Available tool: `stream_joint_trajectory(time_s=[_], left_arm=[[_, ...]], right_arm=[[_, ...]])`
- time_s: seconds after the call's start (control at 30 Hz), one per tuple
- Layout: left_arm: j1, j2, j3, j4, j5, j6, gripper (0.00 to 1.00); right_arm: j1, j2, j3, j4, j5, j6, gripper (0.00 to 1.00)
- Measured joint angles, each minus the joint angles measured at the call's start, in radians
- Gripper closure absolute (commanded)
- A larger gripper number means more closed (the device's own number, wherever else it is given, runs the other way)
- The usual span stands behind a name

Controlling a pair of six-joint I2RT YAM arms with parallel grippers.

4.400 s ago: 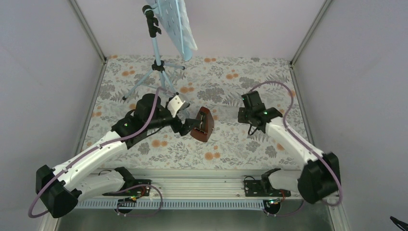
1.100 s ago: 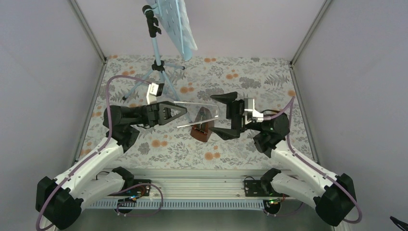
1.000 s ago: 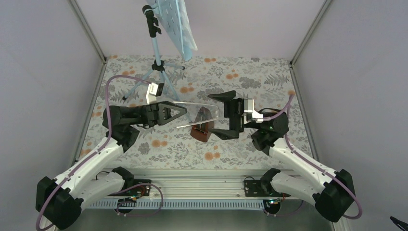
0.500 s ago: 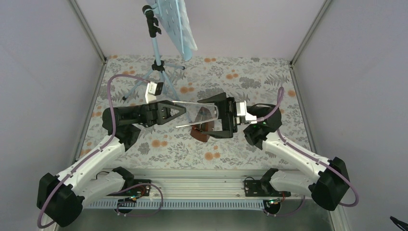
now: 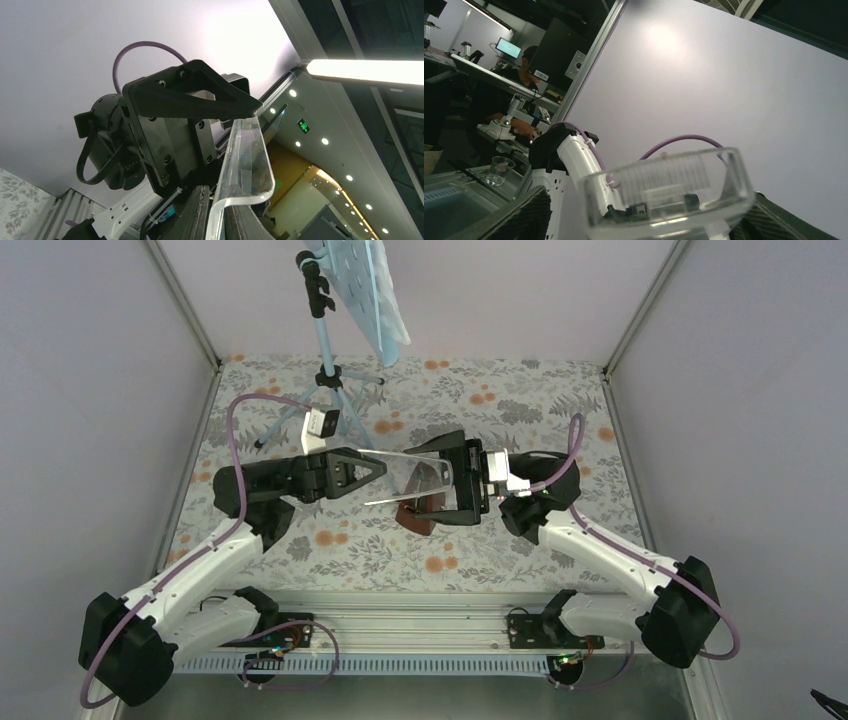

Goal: Pack up the instrument practice props

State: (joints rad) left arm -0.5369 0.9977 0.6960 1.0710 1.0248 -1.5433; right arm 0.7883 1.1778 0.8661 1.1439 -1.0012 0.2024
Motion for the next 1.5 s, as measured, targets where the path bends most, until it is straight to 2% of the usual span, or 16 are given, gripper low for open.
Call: stream_joint_trajectory(time_s=[0.23, 0.57, 0.73, 1.0, 1.27, 1.3, 1.37, 1.43, 1.5], left_arm=[[-0.003, 0.013, -0.001, 0.044, 0.0, -0.027, 0.98], [-0.005, 0.016, -0.01, 0.067, -0.002, -0.047, 0.98], [-0.005, 0.018, -0.023, 0.077, -0.005, -0.055, 0.98], [-0.005, 0.024, -0.029, 0.112, -0.007, -0.074, 0.98], [-0.005, 0.024, -0.037, 0.133, -0.004, -0.09, 0.97], [-0.005, 0.024, -0.039, 0.136, -0.004, -0.09, 0.93], [-0.005, 0.024, -0.044, 0.143, -0.003, -0.091, 0.69], [-0.005, 0.025, -0.049, 0.148, -0.008, -0.09, 0.59], [-0.005, 0.029, -0.06, 0.157, -0.02, -0.09, 0.44]], right_arm=[[0.004, 0.017, 0.013, 0.035, -0.002, 0.007, 0.18], [0.017, 0.033, 0.032, 0.058, -0.011, 0.01, 0.1], [0.021, 0.045, 0.047, 0.064, -0.013, 0.013, 0.26], [0.028, 0.052, 0.052, 0.066, -0.014, 0.012, 0.24], [0.029, 0.052, 0.058, 0.056, -0.011, 0.007, 0.53], [0.029, 0.052, 0.059, 0.053, -0.009, 0.004, 0.54], [0.029, 0.051, 0.063, 0.045, -0.006, -0.003, 0.54], [0.029, 0.048, 0.065, 0.014, -0.009, -0.014, 0.55], [0.03, 0.04, 0.065, -0.039, -0.009, -0.031, 0.55]])
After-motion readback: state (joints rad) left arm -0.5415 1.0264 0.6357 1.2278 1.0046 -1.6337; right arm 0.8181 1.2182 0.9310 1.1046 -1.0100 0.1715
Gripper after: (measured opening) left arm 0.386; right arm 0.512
